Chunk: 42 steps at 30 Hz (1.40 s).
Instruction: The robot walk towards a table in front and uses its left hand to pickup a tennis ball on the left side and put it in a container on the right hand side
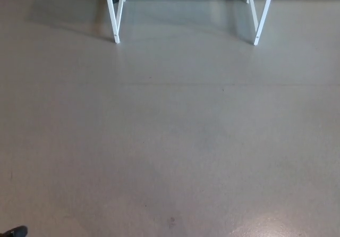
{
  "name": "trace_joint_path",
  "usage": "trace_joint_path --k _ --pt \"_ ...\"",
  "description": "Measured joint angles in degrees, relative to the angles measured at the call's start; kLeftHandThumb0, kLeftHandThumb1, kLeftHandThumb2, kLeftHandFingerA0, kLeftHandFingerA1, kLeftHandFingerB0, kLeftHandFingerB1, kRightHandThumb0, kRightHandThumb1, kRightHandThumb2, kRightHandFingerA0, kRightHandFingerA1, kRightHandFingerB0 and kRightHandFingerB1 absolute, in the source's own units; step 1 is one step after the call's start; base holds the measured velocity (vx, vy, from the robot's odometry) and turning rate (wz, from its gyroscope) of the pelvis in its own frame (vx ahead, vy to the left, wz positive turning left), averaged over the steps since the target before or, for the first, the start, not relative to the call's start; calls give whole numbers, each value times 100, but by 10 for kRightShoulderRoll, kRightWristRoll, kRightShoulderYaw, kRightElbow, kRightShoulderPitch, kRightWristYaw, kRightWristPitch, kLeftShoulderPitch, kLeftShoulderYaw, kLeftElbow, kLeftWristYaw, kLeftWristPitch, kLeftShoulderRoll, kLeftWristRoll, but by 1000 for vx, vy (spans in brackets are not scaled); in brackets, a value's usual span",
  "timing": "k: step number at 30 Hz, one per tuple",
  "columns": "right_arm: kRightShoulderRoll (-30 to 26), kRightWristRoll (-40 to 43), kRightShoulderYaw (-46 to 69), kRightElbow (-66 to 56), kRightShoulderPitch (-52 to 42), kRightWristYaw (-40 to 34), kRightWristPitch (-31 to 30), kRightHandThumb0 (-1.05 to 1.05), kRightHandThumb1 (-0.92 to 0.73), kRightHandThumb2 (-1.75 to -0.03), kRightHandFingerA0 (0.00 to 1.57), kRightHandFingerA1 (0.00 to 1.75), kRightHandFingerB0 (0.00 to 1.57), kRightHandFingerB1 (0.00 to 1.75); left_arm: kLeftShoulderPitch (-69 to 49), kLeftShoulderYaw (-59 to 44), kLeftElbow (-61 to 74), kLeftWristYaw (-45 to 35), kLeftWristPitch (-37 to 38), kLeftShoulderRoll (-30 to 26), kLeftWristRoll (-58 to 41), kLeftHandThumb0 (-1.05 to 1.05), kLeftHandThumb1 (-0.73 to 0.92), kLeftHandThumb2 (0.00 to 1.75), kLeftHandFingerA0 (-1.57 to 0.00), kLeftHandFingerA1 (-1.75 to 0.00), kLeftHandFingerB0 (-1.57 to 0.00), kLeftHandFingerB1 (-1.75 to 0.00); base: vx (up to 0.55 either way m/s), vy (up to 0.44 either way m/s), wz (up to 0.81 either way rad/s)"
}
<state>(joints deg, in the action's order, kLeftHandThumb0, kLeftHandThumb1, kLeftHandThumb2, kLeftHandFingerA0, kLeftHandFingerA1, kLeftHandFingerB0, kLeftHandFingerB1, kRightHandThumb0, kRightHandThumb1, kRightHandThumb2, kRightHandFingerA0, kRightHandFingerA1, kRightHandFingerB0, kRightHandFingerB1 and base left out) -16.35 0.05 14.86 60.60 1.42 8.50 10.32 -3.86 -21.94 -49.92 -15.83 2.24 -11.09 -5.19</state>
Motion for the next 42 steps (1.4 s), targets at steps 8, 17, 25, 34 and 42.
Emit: trace_joint_path --k 8,17,25,34,42 --pt "0 11 6 13 -12 16 24 -46 -33 -68 85 62 51 49 -17 1 2 -20 5 1 -21 -24 56 57 -55 -38 -43 -35 0 0 0" --pt "0 18 7 21 -35 25 45 -48 -33 -69 83 60 48 48 -42 8 6 -25 13 2 -29 -26 55 57 -51 -38 -41 -34 0 0 0" --pt "-5 22 6 27 -57 29 60 -49 -32 -69 84 63 50 50 -57 16 0 -34 23 3 -30 -24 56 57 -55 -38 -42 -34 5 33 6" --pt "-7 26 3 31 -65 30 75 -44 -37 -53 95 58 55 42 -68 25 -13 -38 31 7 -30 -27 57 58 -54 -38 -40 -34 82 172 -7" --pt "-2 26 -3 39 -63 31 81 -50 -33 -71 83 62 49 49 -61 24 -12 -38 40 -6 -32 -27 57 58 -56 -38 -43 -35 194 144 4"
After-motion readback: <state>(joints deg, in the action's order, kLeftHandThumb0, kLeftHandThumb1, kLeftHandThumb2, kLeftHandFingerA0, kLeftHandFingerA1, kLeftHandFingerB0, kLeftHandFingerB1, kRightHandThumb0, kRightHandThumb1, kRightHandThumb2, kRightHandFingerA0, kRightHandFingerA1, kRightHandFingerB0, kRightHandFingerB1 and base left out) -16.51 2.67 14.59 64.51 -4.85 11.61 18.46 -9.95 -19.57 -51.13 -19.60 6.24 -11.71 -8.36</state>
